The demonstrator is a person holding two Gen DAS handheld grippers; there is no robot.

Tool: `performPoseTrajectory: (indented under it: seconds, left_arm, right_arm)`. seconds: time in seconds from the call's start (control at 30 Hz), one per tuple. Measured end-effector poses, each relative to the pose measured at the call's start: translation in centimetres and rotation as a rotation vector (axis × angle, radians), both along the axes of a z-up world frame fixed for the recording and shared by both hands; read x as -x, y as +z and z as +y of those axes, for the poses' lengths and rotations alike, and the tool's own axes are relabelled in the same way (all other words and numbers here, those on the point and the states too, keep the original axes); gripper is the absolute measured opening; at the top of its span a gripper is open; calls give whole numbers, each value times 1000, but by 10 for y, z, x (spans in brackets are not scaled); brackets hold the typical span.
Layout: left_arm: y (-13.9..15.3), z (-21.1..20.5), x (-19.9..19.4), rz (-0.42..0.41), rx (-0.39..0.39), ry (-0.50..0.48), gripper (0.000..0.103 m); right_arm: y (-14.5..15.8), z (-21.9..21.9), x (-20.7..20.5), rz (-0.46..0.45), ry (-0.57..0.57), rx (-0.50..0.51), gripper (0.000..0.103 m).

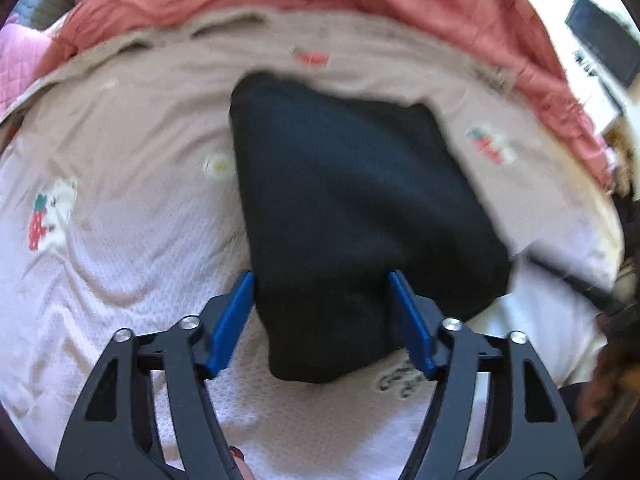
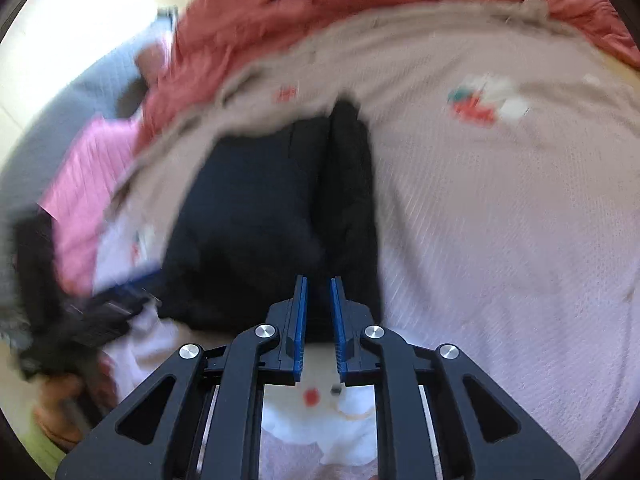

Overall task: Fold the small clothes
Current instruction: 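Open the right tool and withdraw it from the folded sweatshirt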

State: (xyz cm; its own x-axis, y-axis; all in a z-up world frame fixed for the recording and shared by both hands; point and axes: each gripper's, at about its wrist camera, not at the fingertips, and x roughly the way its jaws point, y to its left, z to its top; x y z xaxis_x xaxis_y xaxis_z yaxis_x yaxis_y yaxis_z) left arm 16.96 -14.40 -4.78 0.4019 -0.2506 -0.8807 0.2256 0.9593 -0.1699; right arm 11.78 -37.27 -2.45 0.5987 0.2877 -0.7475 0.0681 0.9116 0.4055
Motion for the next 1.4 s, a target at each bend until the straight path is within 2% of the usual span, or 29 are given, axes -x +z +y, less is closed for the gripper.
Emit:
performPoseTrajectory:
  seconds: [0.07,0.17,0.23,0.3,0.33,0.37,0.43,0.47,0.53,0.57,0.6,0.63,0.7,0.73,0.77,0.83,0.87,0.9,0.93,1.0,1.2,1.23,1.27,1.4]
  left_arm:
    - [-5,1,2,-2,8,4,59]
    - [-13,5,3,15,32,6,60]
    - [-15,8,3,23,47,12,60]
    - [-15,8,3,23,48,12,61]
    - [-15,8,3,21,46,10,61]
    - [-16,8,3,21,44,10,61]
    - [-16,9,2,24,45,15,64]
    - [-17,10,2,27,49,19,64]
    - [-17,10,1,29,51,21,65]
    - [-17,11,1,30,52,22,65]
    - [-17,11,1,28,47,23,66]
    - [-17,12,1,28,46,23,66]
    - [-17,12,0,33,53,26,67]
    - [-17,12,0,33,53,27,67]
    - [-17,12,0,32,54,28,67]
    - [-15,11,2,27,53,27,67]
    - [-15,12,2,27,54,25,67]
    - [-15,13,3,29,55,25,67]
    - [-15,13,3,30,56,25,67]
    - [-15,14,3,31,57,24,67]
    - [-15,14,3,31,58,27,67]
    - [-15,13,3,30,56,26,67]
    - [-15,13,4,30,55,26,67]
    - [-13,12,7,28,49,21,67]
  right_arm:
    - [0,-11,-4,2,-35,3,13]
    - [-15,-14,-21,62,-58,14,13]
    - [-22,-11,-31,71,-44,-27,13]
    - [-30,-3,-36,90,-11,-41,21]
    - [-34,2,-38,119,2,4,29]
    - [-39,7,-40,151,9,79,29]
    - [-44,4,-39,191,1,135,25]
    - [-45,-2,-37,196,-8,97,14]
    - [-39,-9,-34,184,-15,91,10]
    - [-35,-11,-31,178,-21,115,10]
    - [-33,-14,-29,189,-50,193,0]
    - [-33,-17,-26,203,-71,238,0]
    - [-39,-30,-23,230,-105,177,0]
    - [-35,-32,-22,206,-106,147,0]
    - [-28,-31,-20,161,-94,127,0]
    - [-2,-17,-14,25,23,79,8]
    - [4,-7,-12,-7,101,77,18]
    - [7,1,-9,-23,142,106,36]
    - [8,8,-6,-28,178,139,39]
    - [4,21,-6,-7,260,167,39]
    - [-19,43,-20,58,343,215,39]
    - [-23,46,-22,72,349,216,37]
    - [-27,47,-23,89,368,203,19]
    - [-19,35,-8,105,363,122,16]
